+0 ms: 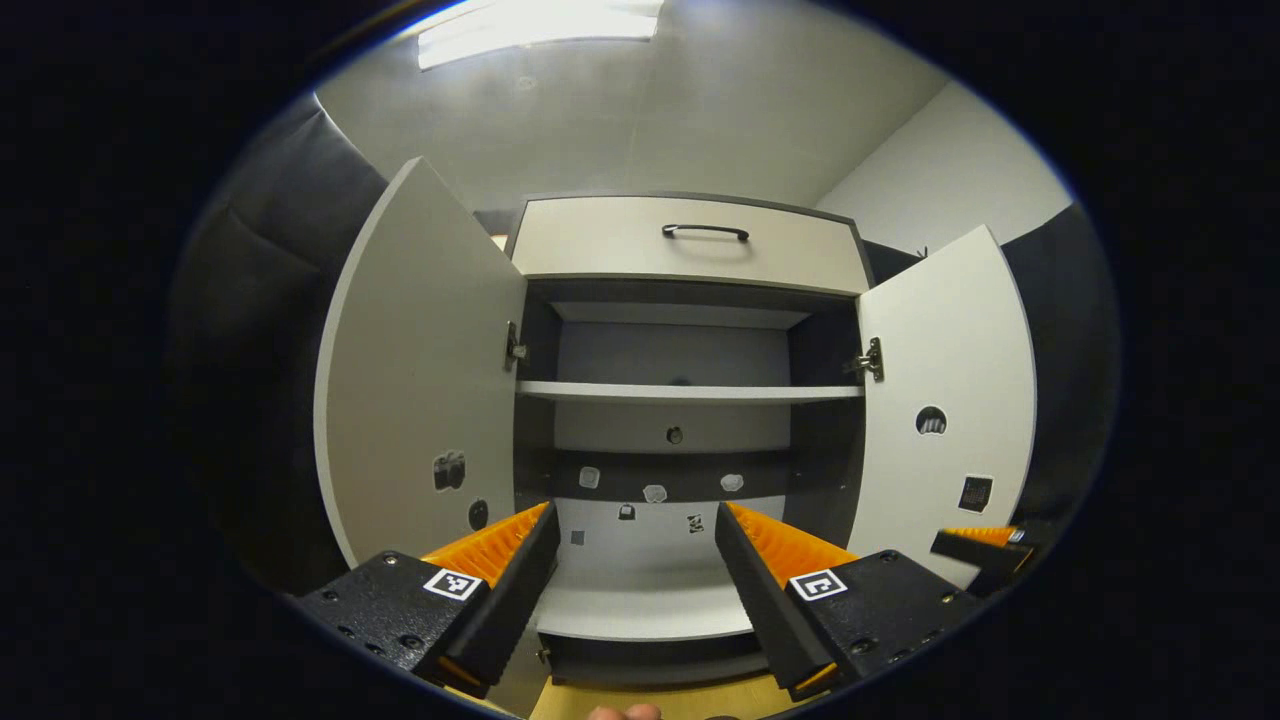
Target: Grab one shoe with the right hand and put it into the shoe cabinet, grab the other shoe with the left hand and put it into the shoe cabinet; then close the right door with the right hand and the left door with the left hand.
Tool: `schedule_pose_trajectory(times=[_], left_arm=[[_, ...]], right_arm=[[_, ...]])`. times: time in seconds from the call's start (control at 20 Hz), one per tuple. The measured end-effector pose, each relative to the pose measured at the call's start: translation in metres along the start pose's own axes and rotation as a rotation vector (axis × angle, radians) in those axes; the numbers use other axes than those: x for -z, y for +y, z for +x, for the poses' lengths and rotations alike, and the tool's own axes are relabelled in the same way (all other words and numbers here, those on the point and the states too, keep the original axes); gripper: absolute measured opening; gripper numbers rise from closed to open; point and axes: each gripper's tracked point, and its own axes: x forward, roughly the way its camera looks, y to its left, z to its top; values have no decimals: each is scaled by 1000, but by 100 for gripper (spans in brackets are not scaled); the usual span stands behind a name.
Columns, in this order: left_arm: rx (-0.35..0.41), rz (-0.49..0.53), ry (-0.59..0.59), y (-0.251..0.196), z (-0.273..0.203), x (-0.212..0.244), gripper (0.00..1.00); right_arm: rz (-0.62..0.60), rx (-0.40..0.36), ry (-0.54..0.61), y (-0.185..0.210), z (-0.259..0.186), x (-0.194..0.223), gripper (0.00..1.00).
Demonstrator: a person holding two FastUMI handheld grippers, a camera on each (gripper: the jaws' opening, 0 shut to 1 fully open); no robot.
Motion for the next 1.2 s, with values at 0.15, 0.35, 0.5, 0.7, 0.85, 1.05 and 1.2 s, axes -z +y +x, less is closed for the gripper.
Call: schedule_pose_trajectory(times=[0.15, 0.35, 0.5, 0.7, 0.85, 1.05, 1.2], left_arm=[[-19, 9, 2, 16, 2, 1, 96], [-24, 15, 6, 33, 5, 3, 96], [-15, 19, 10, 41, 8, 6, 96], [12, 13, 14, 49, 11, 12, 96], [25, 8, 19, 56, 13, 16, 96], [42, 24, 30, 62, 13, 22, 92], [44, 27, 30, 66, 11, 24, 96]], right_arm=[[5, -21, 105, 17, -4, 70, 96], [29, -28, 275, 36, -18, 179, 94], [29, -38, 433, 47, -37, 266, 97], [54, -47, 616, 64, -62, 362, 97], [74, -69, 755, 77, -86, 417, 97], [103, -96, 877, 91, -106, 461, 95], [143, -103, 941, 99, -112, 491, 94]])
